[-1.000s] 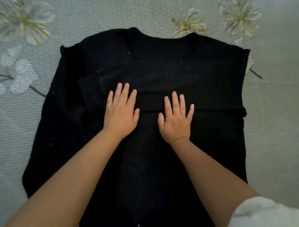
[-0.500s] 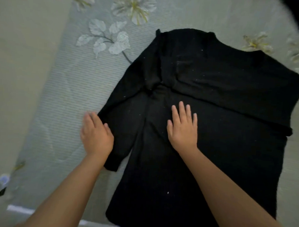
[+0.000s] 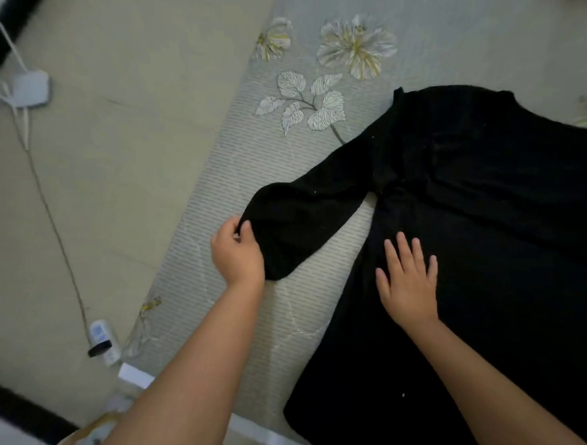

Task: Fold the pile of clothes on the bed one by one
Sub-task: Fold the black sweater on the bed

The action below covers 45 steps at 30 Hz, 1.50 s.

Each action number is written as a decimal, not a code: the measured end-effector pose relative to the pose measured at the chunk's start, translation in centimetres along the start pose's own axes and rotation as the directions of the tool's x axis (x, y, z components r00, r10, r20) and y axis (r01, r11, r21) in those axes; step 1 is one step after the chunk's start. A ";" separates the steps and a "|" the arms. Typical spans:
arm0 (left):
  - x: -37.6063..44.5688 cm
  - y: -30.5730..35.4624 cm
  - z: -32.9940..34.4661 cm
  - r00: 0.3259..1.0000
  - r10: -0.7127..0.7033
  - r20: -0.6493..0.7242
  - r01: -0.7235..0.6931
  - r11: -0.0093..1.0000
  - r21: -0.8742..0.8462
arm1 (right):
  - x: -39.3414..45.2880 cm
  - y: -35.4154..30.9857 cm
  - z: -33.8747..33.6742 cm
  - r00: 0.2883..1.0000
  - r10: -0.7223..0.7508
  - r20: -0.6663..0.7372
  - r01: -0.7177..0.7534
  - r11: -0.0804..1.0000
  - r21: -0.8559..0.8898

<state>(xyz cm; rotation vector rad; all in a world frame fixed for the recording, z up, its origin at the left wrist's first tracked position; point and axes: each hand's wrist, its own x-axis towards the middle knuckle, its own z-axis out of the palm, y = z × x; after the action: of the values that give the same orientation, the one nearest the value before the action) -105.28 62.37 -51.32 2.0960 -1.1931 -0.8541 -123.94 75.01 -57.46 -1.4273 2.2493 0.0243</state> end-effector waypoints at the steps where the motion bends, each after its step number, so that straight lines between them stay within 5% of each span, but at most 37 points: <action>1: -0.1 1.7 0.4 0.999 0.039 -0.020 -0.040 0.998 -0.047 | -0.1 0.3 -0.6 0.999 -0.017 0.046 0.016 0.999 0.028; 6: -1.4 11.9 4.6 0.965 0.262 -0.005 -0.248 0.908 -0.338 | -3.3 3.9 -4.1 0.992 0.003 0.129 -0.050 0.930 0.363; 9: -4.8 18.1 9.0 0.835 0.518 0.185 -0.417 0.816 -0.401 | -5.7 8.7 -6.4 0.975 0.185 0.123 -0.221 0.863 0.454; 11: -9.0 20.8 12.5 0.668 0.621 0.410 -0.472 0.779 -0.412 | -7.2 12.4 -8.1 0.936 0.327 0.128 -0.346 0.794 0.500; 14: -16.8 22.3 16.9 0.329 0.688 0.647 -0.535 0.701 -0.473 | -9.6 18.1 -9.5 0.887 0.450 0.103 -0.421 0.698 0.579; 16: -21.2 21.5 19.0 0.046 0.703 0.709 -0.623 0.576 -0.530 | -10.8 21.5 -9.8 0.846 0.528 0.078 -0.458 0.644 0.612; 17: -22.6 20.6 19.7 -0.058 0.695 0.716 -0.669 0.505 -0.545 | -11.2 23.0 -9.8 0.818 0.570 0.072 -0.483 0.614 0.624; 18: -23.3 19.5 20.3 -0.091 0.682 0.725 -0.708 0.468 -0.529 | -11.5 24.4 -9.7 0.789 0.611 0.068 -0.507 0.584 0.634; 21: -21.8 15.5 20.6 0.122 0.617 0.777 -0.809 0.515 -0.282 | -11.1 27.1 -9.4 0.723 0.688 0.069 -0.547 0.508 0.666; 24: -17.5 11.7 18.9 0.283 0.526 0.802 -0.900 0.435 0.032 | -8.8 27.4 -10.0 0.732 0.680 0.034 -0.503 0.506 0.700; 29: -13.0 10.0 16.1 0.494 0.359 0.792 -0.851 0.385 0.357 | -2.8 25.5 -11.6 0.898 0.420 -0.127 -0.334 0.842 0.424; 31: -12.6 10.5 16.5 0.510 0.397 0.763 -0.849 0.377 0.371 | -0.3 24.9 -12.0 0.942 0.299 -0.155 -0.238 0.916 0.323; 34: -12.8 11.8 18.4 0.497 0.477 0.725 -0.866 0.326 0.379 | 3.3 25.2 -12.7 0.903 0.424 -0.068 -0.372 0.852 0.369; 37: -12.3 13.1 20.6 0.485 0.411 0.772 -0.874 0.233 0.426 | 5.4 26.6 -13.8 0.888 0.459 0.020 -0.450 0.860 0.243; 40: -11.5 14.1 22.1 0.465 0.356 0.811 -0.883 0.121 0.453 | 4.8 28.4 -14.0 0.926 0.375 -0.033 -0.364 0.914 0.179; 42: -11.2 14.5 22.5 0.451 0.443 0.774 -0.892 0.256 0.373 | 4.1 29.6 -13.7 0.946 0.282 -0.158 -0.209 0.907 0.366; 45: -10.7 16.0 23.1 0.413 0.603 0.683 -0.896 0.403 0.185 | 2.9 31.5 -14.1 0.890 0.410 -0.199 -0.105 0.608 0.787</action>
<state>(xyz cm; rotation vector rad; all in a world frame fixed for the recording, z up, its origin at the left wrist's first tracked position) -135.30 61.03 -51.52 1.2414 -2.7179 -0.6251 -157.32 83.31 -53.38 -0.6443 2.2691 -1.0633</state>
